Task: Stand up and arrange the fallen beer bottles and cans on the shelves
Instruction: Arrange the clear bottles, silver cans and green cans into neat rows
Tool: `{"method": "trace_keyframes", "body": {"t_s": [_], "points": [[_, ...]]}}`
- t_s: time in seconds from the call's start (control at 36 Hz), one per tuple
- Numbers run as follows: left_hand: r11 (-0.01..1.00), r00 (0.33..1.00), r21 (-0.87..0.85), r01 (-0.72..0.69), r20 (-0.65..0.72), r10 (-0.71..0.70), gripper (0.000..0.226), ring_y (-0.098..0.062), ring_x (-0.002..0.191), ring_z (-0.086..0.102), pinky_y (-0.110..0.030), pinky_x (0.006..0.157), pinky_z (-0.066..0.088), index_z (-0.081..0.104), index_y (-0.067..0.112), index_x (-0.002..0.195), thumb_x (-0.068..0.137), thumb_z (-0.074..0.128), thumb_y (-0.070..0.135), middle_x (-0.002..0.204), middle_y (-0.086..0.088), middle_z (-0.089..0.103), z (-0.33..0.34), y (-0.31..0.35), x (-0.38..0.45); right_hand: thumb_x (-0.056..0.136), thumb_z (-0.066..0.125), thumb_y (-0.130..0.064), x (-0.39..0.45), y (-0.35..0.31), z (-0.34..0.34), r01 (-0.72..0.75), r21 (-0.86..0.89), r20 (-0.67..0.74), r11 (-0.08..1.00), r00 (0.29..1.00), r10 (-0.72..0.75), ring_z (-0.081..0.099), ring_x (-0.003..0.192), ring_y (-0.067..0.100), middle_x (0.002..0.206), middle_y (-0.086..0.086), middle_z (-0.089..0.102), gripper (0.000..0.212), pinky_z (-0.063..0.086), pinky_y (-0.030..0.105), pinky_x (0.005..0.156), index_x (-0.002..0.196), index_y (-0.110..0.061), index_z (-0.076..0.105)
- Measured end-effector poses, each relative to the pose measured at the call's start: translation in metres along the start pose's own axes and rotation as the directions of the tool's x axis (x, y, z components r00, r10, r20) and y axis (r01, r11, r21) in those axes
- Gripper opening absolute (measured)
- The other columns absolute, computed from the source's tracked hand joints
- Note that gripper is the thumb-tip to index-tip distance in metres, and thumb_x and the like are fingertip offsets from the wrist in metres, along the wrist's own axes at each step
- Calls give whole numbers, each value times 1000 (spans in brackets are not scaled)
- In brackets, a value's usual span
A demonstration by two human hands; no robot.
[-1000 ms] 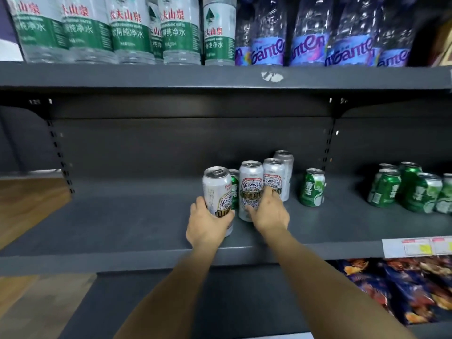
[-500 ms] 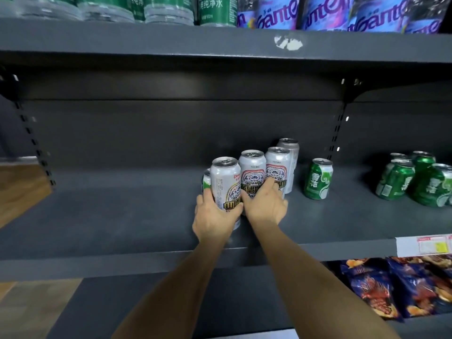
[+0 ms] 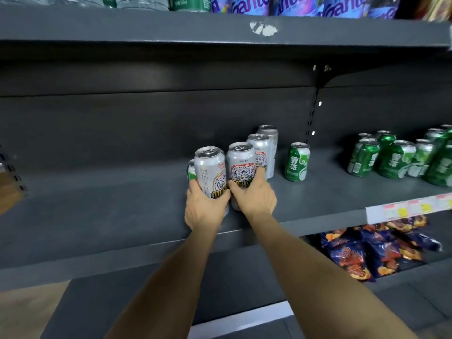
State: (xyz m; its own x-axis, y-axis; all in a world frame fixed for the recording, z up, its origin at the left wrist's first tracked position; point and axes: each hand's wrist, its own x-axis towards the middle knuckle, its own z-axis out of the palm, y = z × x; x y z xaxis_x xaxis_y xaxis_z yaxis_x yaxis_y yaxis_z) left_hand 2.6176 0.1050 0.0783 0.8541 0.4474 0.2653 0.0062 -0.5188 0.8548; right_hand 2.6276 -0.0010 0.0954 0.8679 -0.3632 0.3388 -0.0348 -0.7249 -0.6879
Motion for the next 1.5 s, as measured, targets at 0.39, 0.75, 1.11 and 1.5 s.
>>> {"method": "trace_keyframes", "body": {"t_s": [0.39,0.75,1.11,1.5], "points": [[993,986,-30,-115,114,118,66,-32,103,61,-36,74,43,42,17,113,69,76,52,116,-6,61,53,95,-125,81,65,-55,-45,108,-144,-84,-39,-195,996,978,75,62,96,34,107,9,62,56,37,35,67,106,-14,37],[991,902,-32,-129,412,131,67,-33,102,61,-38,71,47,42,17,111,67,77,53,114,-6,60,196,149,-361,79,63,-59,-130,332,-322,-368,-192,-273,910,910,311,62,100,31,112,5,65,63,35,33,67,122,-18,43],[977,736,-56,-206,649,192,71,-33,108,60,-41,79,49,42,17,121,70,78,49,120,-7,61,345,233,-514,79,64,-56,-133,497,-457,-610,-184,-417,771,759,501,61,102,30,110,3,64,53,35,32,68,110,-19,42],[971,693,-168,-169,680,238,69,-31,110,59,-38,78,48,40,16,122,72,77,46,124,-6,59,536,377,-550,80,63,-55,10,635,-573,-633,-220,-500,742,726,471,62,98,29,107,3,65,51,37,31,67,108,-18,42]]}}
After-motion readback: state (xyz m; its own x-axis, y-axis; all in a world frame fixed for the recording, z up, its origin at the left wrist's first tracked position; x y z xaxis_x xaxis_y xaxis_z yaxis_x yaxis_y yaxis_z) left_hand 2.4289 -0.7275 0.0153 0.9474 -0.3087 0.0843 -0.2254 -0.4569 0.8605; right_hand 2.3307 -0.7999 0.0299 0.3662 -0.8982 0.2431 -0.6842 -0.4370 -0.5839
